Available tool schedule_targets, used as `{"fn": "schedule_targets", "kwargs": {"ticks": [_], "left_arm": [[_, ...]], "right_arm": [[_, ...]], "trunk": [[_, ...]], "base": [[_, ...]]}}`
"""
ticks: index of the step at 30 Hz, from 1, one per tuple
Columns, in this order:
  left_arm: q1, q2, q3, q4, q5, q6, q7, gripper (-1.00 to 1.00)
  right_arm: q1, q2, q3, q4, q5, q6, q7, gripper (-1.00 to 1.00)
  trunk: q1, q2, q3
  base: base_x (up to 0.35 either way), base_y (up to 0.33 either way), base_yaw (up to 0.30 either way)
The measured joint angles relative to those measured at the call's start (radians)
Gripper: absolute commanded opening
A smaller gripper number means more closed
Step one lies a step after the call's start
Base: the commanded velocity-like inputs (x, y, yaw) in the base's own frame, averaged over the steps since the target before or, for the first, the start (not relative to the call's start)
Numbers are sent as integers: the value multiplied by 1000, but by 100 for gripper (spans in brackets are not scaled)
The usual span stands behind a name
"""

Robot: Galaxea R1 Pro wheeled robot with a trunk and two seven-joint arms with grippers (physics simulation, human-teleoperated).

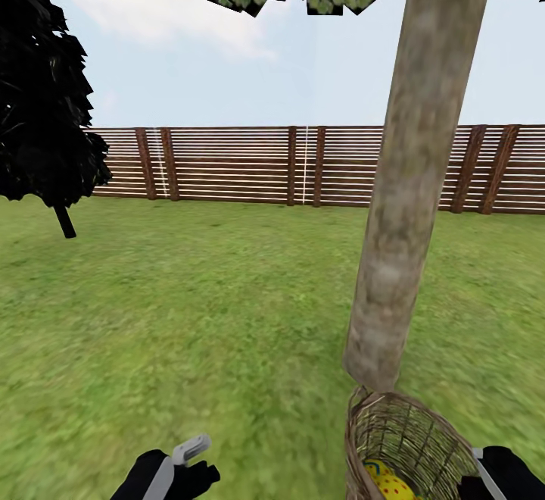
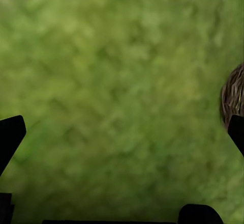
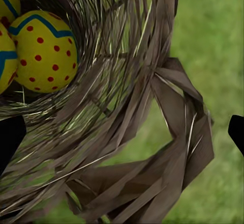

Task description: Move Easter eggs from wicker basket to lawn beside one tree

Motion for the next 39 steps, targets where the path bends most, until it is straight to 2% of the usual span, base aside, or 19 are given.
{"fn": "schedule_targets", "kwargs": {"ticks": [7,39], "left_arm": [[0,-11,0,6,0,0,0,100],[0,-12,-1,8,0,0,0,100]], "right_arm": [[0,1,1,0,1,1,0,100],[0,2,2,0,3,2,-1,100]], "trunk": [[0,0,0],[-123,224,100]], "base": [[0,0,0],[0,0,0]]}}
